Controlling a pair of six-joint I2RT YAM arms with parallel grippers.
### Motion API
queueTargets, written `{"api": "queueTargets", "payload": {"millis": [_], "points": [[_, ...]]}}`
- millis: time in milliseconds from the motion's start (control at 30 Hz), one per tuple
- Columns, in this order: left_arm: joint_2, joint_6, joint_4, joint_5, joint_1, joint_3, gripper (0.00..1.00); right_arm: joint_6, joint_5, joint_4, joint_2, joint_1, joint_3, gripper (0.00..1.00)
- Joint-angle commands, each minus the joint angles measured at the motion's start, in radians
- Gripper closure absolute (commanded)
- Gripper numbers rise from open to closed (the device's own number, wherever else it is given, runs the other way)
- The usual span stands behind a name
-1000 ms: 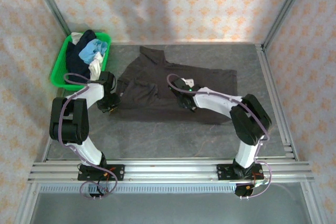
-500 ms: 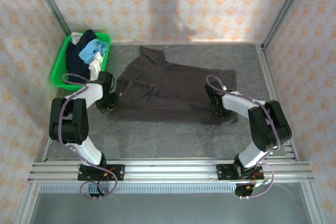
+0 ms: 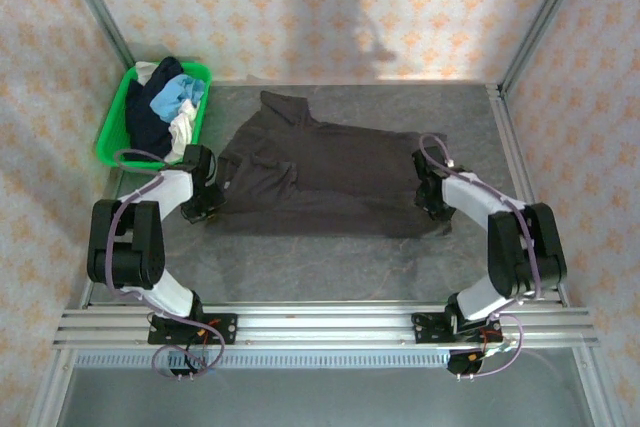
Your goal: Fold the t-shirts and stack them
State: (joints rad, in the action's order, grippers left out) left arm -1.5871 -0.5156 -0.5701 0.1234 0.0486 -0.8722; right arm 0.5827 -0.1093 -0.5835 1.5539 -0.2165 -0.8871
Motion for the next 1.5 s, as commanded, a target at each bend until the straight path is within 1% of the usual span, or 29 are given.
{"api": "queueTargets", "payload": {"millis": [0,167,200,233,300,367,533,567,800,900,967,1033,1133,1233,1367,1400,1467], "points": [[0.006,-0.001,-0.046,-0.031,0.016,0.037,0.97,0.0,-0.058,-0.074,0.05,0.005,-0.019,0.58],[0.0,-0.002,-0.045,-0.031,0.016,0.036,0.97,0.008,-0.078,-0.087,0.028,0.004,0.032,0.58],[0.002,-0.002,-0.045,-0.032,0.016,0.035,0.97,0.008,-0.089,-0.094,0.028,0.006,0.035,0.59],[0.002,-0.002,-0.046,-0.034,0.016,0.036,0.97,0.007,-0.097,-0.096,0.029,0.009,0.039,0.62],[0.004,-0.002,-0.049,-0.039,0.017,0.038,0.98,0.004,-0.091,-0.091,0.031,0.024,0.046,0.75],[0.009,-0.002,-0.049,-0.041,0.016,0.04,0.98,-0.005,-0.075,-0.079,0.028,0.036,0.053,0.84],[0.019,-0.005,-0.049,-0.049,0.016,0.05,0.98,-0.014,-0.079,-0.101,-0.008,0.042,0.048,0.99],[0.019,-0.005,-0.05,-0.05,0.016,0.05,0.98,-0.015,-0.079,-0.109,-0.026,0.042,0.049,1.0],[0.019,-0.008,-0.049,-0.051,0.017,0.051,0.98,-0.002,-0.07,-0.182,-0.19,0.042,0.083,1.0],[0.021,-0.009,-0.049,-0.052,0.017,0.052,0.99,0.022,-0.064,-0.213,-0.242,0.043,0.111,1.0],[0.022,-0.009,-0.047,-0.054,0.017,0.054,0.99,0.035,-0.056,-0.202,-0.257,0.042,0.139,1.0],[0.019,-0.008,-0.048,-0.055,0.016,0.053,0.99,0.042,-0.053,-0.181,-0.244,0.042,0.163,1.0],[0.014,-0.007,-0.048,-0.056,0.018,0.05,0.99,0.051,-0.065,-0.165,-0.184,0.042,0.169,1.0],[0.012,-0.005,-0.051,-0.06,0.018,0.049,0.99,0.056,-0.088,-0.172,-0.12,0.045,0.149,1.0],[0.017,-0.005,-0.055,-0.069,0.018,0.051,0.99,0.056,-0.093,-0.182,-0.098,0.045,0.126,0.99],[0.019,-0.005,-0.056,-0.07,0.018,0.051,0.99,0.054,-0.096,-0.195,-0.098,0.047,0.117,0.96],[0.021,-0.006,-0.055,-0.07,0.017,0.054,0.98,0.059,-0.116,-0.234,-0.114,0.046,0.095,0.87]]}}
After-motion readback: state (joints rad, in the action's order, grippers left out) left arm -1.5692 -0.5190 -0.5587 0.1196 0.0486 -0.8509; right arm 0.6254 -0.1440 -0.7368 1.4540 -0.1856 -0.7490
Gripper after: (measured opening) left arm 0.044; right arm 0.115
